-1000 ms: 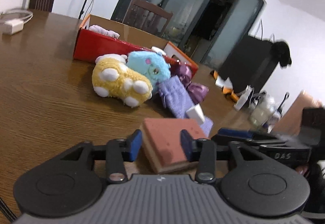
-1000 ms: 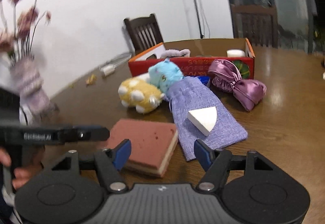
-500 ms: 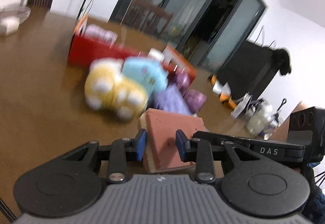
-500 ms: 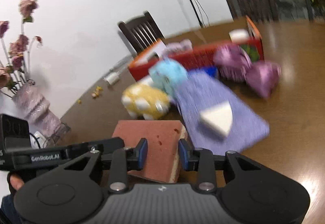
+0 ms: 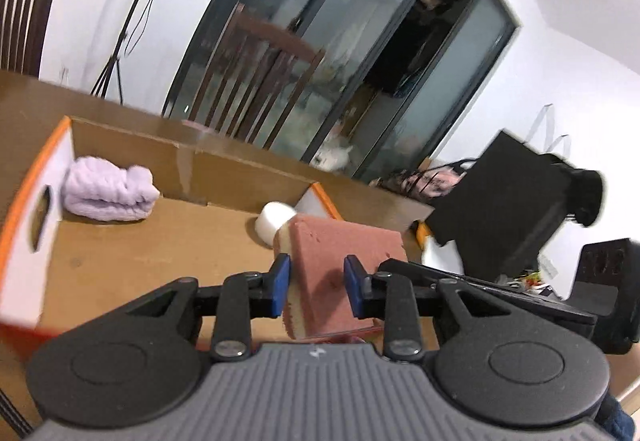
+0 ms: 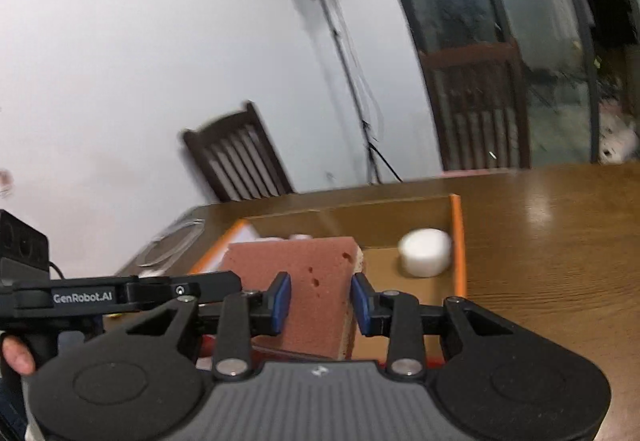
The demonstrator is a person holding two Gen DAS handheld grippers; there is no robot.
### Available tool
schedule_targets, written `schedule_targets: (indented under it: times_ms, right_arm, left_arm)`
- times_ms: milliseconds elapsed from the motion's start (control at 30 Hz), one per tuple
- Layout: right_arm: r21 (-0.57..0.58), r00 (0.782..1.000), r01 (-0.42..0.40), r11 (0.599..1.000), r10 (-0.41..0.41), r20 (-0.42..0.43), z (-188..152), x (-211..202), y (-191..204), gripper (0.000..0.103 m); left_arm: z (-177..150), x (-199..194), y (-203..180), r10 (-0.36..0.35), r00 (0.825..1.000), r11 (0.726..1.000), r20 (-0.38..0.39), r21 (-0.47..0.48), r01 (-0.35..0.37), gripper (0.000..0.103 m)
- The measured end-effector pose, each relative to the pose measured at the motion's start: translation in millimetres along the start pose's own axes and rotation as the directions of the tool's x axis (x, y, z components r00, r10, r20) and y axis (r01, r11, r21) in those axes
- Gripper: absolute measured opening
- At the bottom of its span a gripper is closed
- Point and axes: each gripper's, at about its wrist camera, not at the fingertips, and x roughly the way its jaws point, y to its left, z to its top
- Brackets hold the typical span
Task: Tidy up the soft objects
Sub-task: 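Carry the pink sponge into the cardboard box and open the right gripper, then grasp the white triangular sponge on the lavender pouch with the right gripper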
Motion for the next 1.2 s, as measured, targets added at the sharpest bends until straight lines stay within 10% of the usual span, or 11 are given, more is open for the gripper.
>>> schedule_targets:
  times_ms: [300, 633, 933, 1200]
  right_arm:
    - [-0.018, 0.983, 0.129, 0.992, -0.130, -0.133, -5, 64, -35, 0.034]
    - [-0.070, 0.985, 0.155, 0.985, -0.160, -0.067, -5, 38, -23, 0.044]
    - [-0.116, 0.991, 0.117, 0.986, -0.109, 0.075, 4, -50, 14, 0.052]
    - [-0.238, 0.965, 0.165, 0.957, -0.106, 0.241, -46, -126, 58, 0.087]
  left_arm:
    - [-12, 68, 15, 0.065, 0.986, 0.998, -0.151, -0.004, -0.067, 0.029]
    - [-12, 42, -4, 0.063, 0.991, 0.996, -0.118, 0.074, -0.055, 0.041]
    - [-17, -79, -45, 0.123, 0.988, 0.958, 0.095, 0.248, -0.143, 0.064]
    - [-93, -187, -82, 0.205, 0.900, 0.865, 0.385, 0.360, -0.351, 0.100]
